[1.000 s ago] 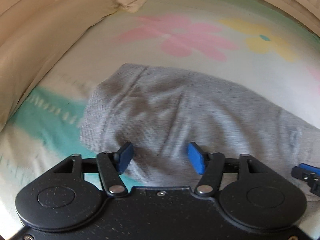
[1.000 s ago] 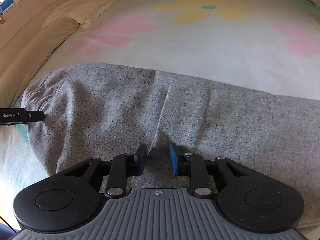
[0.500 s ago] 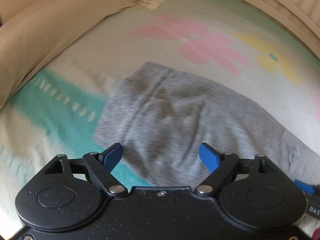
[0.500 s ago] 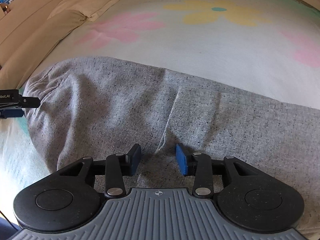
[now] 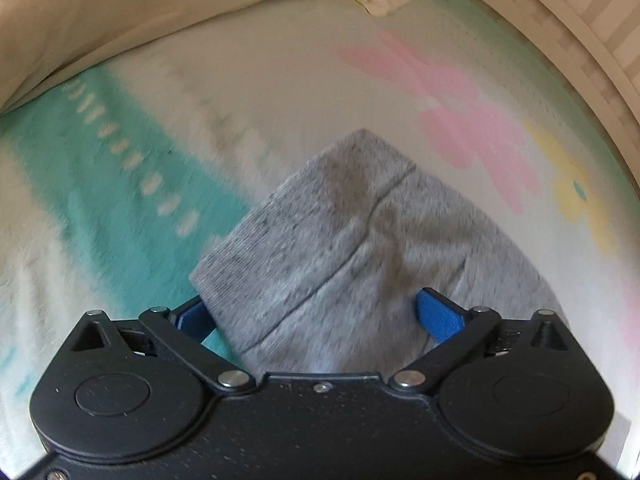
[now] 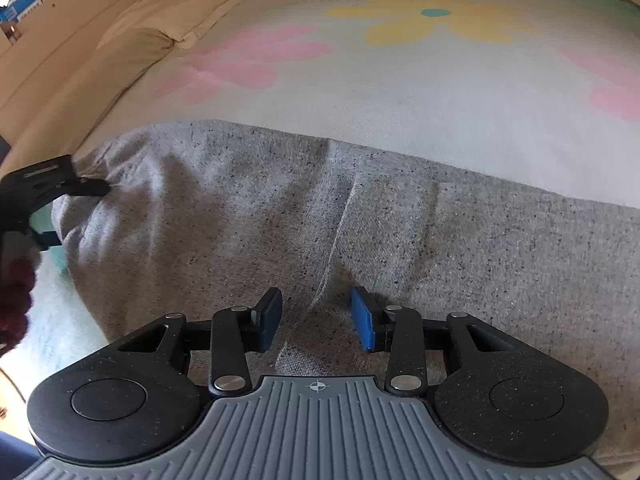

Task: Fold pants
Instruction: 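Grasp the sweatpants end with the left gripper and lift it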

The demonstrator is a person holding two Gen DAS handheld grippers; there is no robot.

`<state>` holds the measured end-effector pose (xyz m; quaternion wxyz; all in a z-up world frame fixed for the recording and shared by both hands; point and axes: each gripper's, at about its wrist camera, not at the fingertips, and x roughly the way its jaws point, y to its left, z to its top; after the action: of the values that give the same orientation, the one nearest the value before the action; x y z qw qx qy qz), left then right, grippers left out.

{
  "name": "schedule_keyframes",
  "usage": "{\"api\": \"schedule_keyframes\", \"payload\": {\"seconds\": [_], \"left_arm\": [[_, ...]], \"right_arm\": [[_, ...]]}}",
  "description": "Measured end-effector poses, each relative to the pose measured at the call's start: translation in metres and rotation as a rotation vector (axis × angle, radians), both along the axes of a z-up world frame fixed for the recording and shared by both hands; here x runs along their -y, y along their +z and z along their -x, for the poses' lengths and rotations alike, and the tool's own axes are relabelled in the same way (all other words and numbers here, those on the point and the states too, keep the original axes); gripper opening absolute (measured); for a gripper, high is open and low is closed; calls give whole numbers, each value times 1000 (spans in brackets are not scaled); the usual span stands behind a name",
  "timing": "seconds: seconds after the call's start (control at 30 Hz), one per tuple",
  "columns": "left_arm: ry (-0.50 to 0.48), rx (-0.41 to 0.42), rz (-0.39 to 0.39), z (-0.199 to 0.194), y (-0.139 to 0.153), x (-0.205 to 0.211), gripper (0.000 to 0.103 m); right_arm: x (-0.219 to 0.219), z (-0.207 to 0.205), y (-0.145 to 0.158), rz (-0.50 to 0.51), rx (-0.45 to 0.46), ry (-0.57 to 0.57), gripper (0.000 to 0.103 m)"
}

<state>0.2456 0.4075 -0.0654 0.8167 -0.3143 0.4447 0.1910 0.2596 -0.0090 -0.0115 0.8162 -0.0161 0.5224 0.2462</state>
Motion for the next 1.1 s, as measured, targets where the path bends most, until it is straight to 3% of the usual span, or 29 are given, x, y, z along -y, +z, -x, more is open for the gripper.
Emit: {"api": "schedule_keyframes", "payload": {"seconds": [0.03,0.07,0.1,0.2,0.23,0.3,0.33,0.4,0.47,0.77,0.93,1.1], "left_arm": [[6,-2,-9,-3,0,1,100],[14,-4,-28,-5,2,4,89],[23,2,-54,-5,5,7,69],[-17,30,-50,-9,17,12,50],[-21,36,-59,-9,23,14,49],[-33,58,-79,-9,38,20,46],[-40,68,-94,-8,45,23,46],[-62,95,-116,-4,60,32,44],[-93,122,-155,-1,78,46,44],[-227,245,-293,9,153,124,44],[-356,295,-368,0,168,195,44],[-491,264,-408,-24,148,279,44]], "right_arm": [[2,-1,1,-12,-6,-3,37],[5,-1,3,-24,-9,-8,37],[8,-1,5,-38,-4,-17,37],[15,-3,12,-50,41,-36,37],[16,-4,13,-49,50,-38,36],[14,-5,12,-43,50,-27,19],[11,-4,9,-26,42,-15,17],[6,-4,-6,18,-2,12,16],[6,-2,-10,2,22,19,16],[47,-3,16,-80,56,-67,16],[94,0,24,-95,77,-166,16],[138,1,21,-104,65,-277,16]]}}
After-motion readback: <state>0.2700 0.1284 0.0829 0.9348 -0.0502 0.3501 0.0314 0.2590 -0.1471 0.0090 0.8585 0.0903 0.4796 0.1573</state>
